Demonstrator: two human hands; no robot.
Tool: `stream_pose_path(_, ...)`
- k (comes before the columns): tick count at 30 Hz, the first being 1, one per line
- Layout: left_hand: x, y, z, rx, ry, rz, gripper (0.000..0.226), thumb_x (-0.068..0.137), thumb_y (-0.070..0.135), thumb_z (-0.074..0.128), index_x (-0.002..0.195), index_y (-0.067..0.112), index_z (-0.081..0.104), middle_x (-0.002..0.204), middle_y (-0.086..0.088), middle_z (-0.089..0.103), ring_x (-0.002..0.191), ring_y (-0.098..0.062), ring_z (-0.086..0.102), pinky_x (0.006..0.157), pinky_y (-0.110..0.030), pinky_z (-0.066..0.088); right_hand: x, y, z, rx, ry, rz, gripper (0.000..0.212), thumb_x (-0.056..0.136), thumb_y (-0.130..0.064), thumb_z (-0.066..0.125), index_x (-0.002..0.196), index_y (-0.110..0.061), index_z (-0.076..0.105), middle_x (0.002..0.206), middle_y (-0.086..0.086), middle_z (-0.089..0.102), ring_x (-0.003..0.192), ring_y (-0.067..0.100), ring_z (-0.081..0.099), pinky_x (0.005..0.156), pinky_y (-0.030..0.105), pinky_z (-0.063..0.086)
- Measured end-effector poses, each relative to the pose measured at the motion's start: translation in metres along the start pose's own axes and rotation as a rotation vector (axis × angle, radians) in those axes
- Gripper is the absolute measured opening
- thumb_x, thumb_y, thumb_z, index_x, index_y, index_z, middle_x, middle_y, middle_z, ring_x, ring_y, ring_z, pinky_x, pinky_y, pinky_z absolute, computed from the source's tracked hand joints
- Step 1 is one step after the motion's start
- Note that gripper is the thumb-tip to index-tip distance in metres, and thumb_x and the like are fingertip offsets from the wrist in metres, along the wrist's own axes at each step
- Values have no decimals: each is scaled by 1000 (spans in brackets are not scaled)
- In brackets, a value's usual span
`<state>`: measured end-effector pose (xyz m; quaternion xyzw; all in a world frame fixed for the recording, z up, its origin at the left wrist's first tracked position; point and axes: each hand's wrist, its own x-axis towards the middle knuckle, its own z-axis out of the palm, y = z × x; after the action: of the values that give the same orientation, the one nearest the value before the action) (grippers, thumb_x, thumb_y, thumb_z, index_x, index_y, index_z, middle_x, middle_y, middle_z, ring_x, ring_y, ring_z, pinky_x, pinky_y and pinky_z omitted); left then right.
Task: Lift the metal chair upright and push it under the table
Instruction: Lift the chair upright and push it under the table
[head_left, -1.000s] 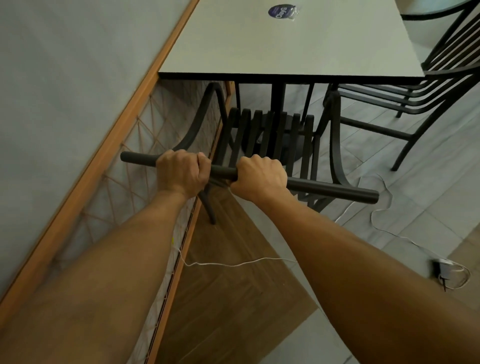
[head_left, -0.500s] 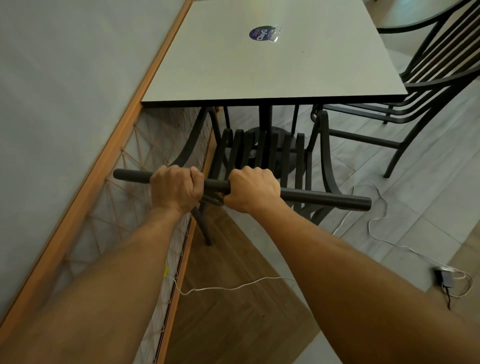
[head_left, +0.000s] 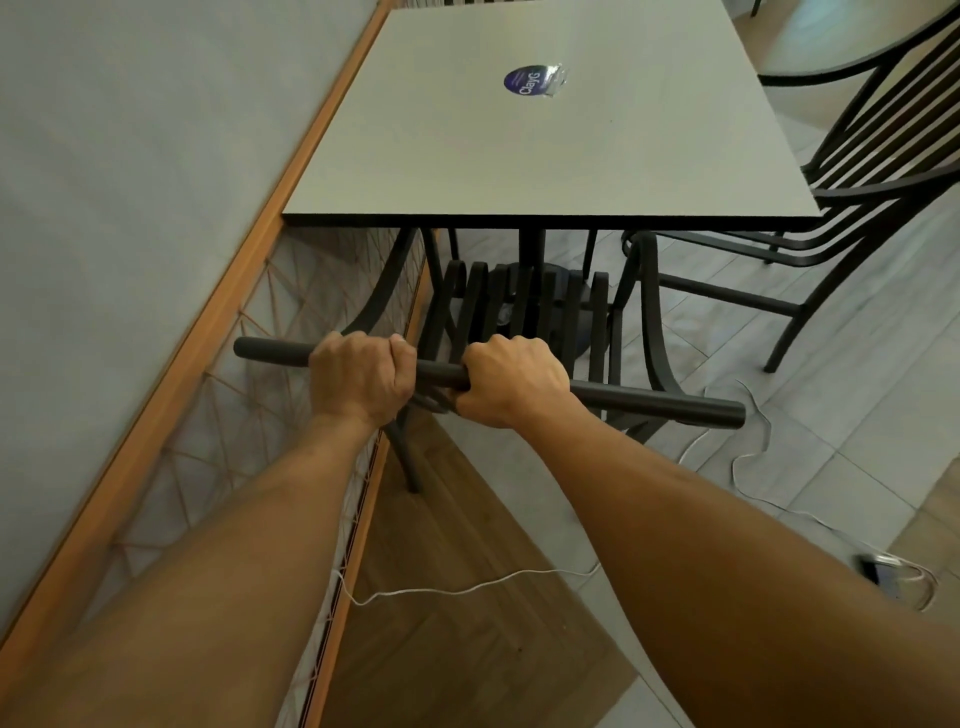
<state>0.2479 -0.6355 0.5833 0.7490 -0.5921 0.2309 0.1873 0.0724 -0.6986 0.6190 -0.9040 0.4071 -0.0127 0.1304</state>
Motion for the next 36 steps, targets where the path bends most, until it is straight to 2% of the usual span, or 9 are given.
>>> stream_pose_path(6, 23, 2, 13, -15, -1, -2, 51, 101, 32, 31, 51, 30, 18, 46, 16, 15, 43, 1, 18, 57, -27, 25, 21, 14, -6, -19, 1, -15, 20, 89, -42, 61, 91, -23, 63, 65, -3, 56, 51, 12, 51, 47, 26, 34)
stream_pose_path(13, 42, 1, 29, -42, -54, -21, 53, 101, 34, 27, 49, 28, 25, 43, 10, 23, 39, -10, 28, 57, -29, 30, 44, 24, -9, -48, 9, -9, 22, 88, -43, 60, 95, -23, 63, 64, -3, 55, 51, 13, 52, 48, 26, 35)
stream_pose_path(18, 47, -2, 32, -52, -70, -19, 51, 101, 32, 28, 50, 28, 23, 44, 12, 19, 41, -4, 20, 58, -30, 29, 52, 25, -7, -48, 1, -23, 20, 88, -44, 60, 90, -24, 60, 63, -3, 55, 49, 12, 51, 47, 25, 34)
stream_pose_path(22, 47, -1, 33, -55, -118, -56, 51, 101, 33, 27, 51, 24, 33, 46, 7, 30, 44, -12, 30, 62, -33, 37, 54, 26, -7, -49, -8, -25, 18, 88, -44, 59, 86, -26, 56, 62, -3, 54, 48, 12, 50, 46, 25, 36)
stream_pose_path(25, 43, 1, 34, -83, -137, -85, 47, 102, 33, 25, 62, 19, 47, 60, 1, 46, 60, -17, 42, 72, -38, 39, 54, 26, -6, -45, -17, -32, 17, 89, -41, 60, 86, -26, 53, 64, -3, 54, 50, 12, 52, 47, 25, 37)
stream_pose_path(28, 38, 8, 33, -94, -130, -127, 42, 104, 34, 23, 78, 20, 53, 77, 0, 53, 79, -19, 48, 82, -41, 40, 53, 28, -5, -68, 9, -51, 18, 89, -42, 60, 88, -25, 55, 64, -2, 54, 50, 13, 52, 47, 26, 39)
stream_pose_path(32, 34, 16, 24, -113, -228, -185, 54, 106, 44, 11, 98, 22, 59, 98, 0, 60, 104, -23, 52, 104, -48, 34, 51, 28, -5, -43, 22, -67, 20, 88, -42, 60, 94, -23, 59, 66, -1, 55, 51, 14, 54, 49, 28, 45)
stream_pose_path(34, 29, 20, 13, -111, -315, -192, 60, 104, 49, 6, 114, 24, 59, 119, -2, 60, 125, -25, 45, 114, -51, 23, 47, 28, -10, 2, -4, -88, 21, 90, -41, 59, 98, -23, 60, 69, -1, 58, 54, 15, 57, 56, 32, 54)
stream_pose_path(36, 19, 28, 2, -121, -415, -219, 61, 102, 54, 8, 136, 27, 50, 144, -1, 47, 145, -27, 24, 119, -53, 10, 41, 30, -13, 7, -16, -99, 25, 92, -43, 56, 105, -22, 58, 77, 0, 60, 61, 17, 59, 65, 38, 57)
